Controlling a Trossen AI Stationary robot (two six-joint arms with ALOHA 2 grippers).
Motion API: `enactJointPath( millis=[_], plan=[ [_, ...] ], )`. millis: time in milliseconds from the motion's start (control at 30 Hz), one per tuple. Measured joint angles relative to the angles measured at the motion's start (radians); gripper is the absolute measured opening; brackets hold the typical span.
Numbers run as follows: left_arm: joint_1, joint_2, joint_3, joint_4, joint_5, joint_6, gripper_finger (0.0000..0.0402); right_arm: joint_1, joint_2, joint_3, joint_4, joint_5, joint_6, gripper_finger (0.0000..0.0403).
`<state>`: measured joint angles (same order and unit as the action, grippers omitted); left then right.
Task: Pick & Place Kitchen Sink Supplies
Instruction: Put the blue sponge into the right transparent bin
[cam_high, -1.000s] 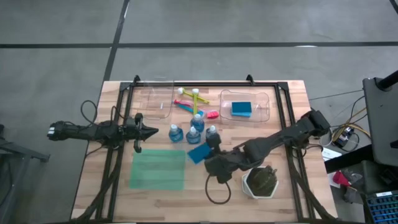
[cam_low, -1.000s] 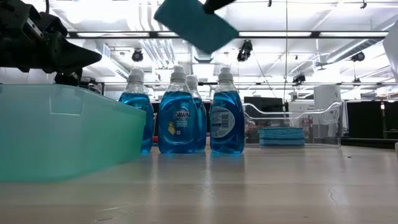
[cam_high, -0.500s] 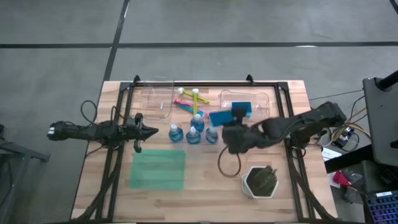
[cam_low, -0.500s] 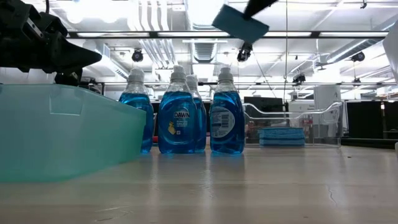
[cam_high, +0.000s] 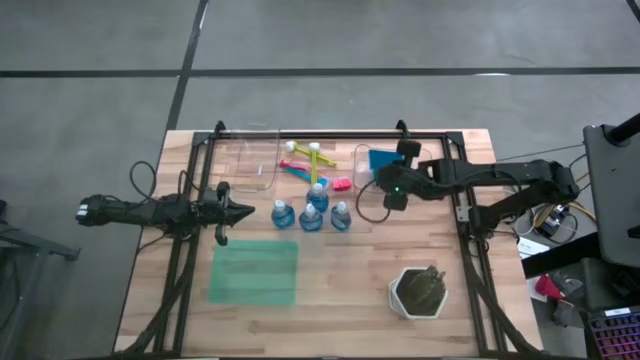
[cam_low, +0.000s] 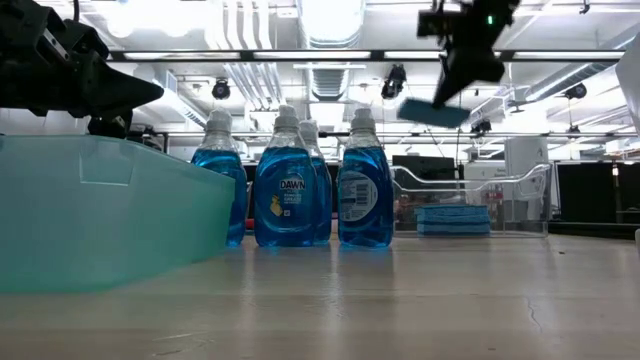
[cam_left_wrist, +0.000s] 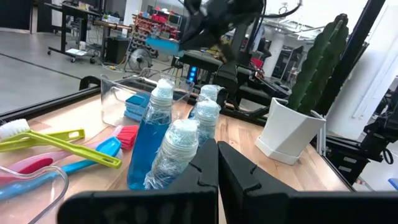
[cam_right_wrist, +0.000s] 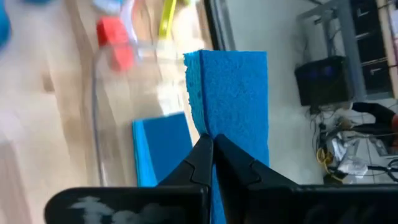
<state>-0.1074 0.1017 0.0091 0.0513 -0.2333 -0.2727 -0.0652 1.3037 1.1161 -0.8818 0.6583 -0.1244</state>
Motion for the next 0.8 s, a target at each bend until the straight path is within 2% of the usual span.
enactJointPath(
  millis=[300,567,800],
  plan=[
    [0.000,0.000,0.000,0.000,0.000,0.000,0.0000,-0.147,0.000,-0.162,0.187,-0.090,-0.115,0.0008],
    [0.000,0.000,0.000,0.000,0.000,0.000,0.0000,-0.222,0.040,-0.252,0.229,-0.093,-0.127,0.0008],
    [0.000,0.000,0.000,0.000,0.000,0.000,0.0000,-0.258,0.040,-0.337,0.355,-0.127,-0.147,0.0008]
  ],
)
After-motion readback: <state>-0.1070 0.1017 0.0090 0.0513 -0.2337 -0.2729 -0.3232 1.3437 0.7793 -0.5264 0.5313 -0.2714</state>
